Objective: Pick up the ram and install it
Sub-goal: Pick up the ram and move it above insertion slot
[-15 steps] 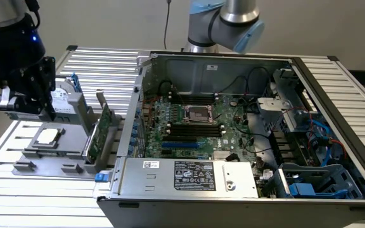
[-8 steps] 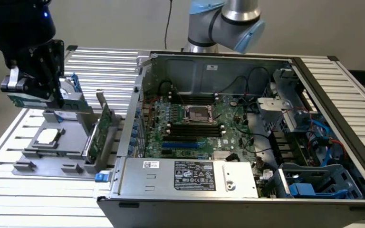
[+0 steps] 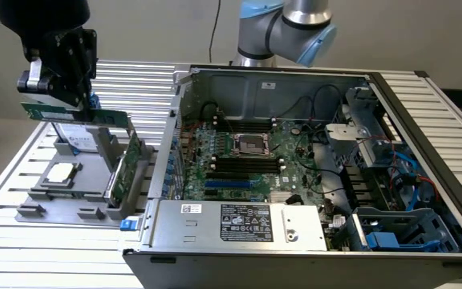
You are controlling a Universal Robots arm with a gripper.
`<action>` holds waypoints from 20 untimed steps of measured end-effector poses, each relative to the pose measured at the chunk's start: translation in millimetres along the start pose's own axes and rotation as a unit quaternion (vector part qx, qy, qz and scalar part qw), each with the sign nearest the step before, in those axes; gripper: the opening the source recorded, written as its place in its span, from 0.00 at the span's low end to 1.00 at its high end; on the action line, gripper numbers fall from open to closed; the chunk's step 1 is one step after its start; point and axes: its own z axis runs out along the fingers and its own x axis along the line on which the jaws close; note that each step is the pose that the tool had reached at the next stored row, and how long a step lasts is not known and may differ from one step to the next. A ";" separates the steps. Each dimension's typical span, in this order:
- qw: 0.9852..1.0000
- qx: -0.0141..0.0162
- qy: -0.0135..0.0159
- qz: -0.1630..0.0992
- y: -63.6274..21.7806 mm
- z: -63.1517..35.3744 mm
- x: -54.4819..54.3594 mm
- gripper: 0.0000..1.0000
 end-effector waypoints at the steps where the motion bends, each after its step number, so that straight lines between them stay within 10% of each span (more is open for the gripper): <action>1: 1.000 -0.001 0.000 0.000 -3.1 -2.4 -0.4 0.14; 20: 1.000 -0.003 0.000 0.000 -85.5 -13.6 -6.9 0.14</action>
